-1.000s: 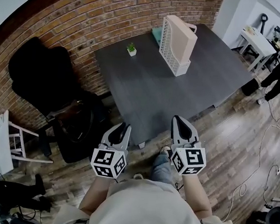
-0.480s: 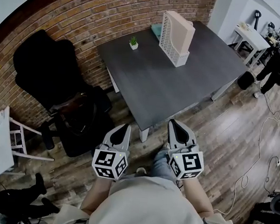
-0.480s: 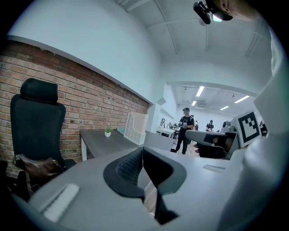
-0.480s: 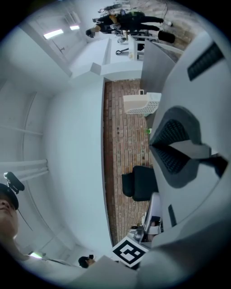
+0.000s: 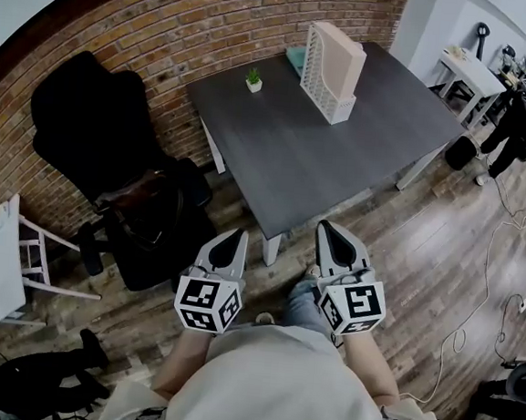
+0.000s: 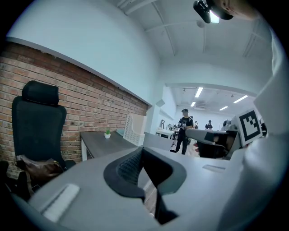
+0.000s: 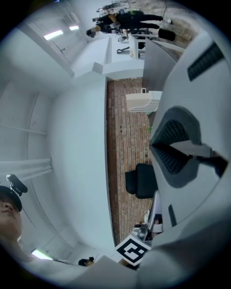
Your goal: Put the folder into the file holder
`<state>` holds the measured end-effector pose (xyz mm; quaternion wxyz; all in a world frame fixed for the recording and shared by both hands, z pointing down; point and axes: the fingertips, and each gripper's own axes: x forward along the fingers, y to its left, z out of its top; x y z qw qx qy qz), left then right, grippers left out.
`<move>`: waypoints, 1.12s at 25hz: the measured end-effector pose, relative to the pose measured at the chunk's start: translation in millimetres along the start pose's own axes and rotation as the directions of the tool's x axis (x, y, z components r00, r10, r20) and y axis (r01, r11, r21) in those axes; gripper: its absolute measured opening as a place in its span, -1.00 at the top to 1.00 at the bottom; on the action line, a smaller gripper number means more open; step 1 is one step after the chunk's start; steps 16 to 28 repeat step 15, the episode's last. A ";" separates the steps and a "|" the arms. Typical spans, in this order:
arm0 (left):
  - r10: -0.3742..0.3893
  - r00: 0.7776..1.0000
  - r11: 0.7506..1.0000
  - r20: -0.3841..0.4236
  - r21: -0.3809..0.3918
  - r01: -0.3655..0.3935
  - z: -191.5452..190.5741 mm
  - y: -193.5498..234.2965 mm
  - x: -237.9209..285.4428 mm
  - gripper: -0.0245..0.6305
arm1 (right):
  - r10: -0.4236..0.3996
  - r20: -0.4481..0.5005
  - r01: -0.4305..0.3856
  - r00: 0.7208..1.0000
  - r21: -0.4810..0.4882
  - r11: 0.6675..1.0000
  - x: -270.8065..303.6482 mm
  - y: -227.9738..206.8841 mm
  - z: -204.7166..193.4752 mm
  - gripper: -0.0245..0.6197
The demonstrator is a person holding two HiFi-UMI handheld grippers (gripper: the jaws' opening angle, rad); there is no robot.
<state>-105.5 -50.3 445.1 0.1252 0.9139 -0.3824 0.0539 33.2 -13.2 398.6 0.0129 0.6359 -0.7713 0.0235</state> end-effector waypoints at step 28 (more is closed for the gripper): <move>-0.010 1.000 1.000 -0.009 0.011 0.010 -3.5 -6.6 9.9 0.89 | -0.025 -0.008 0.026 1.000 0.030 0.999 -3.9 -9.7 -7.5 0.92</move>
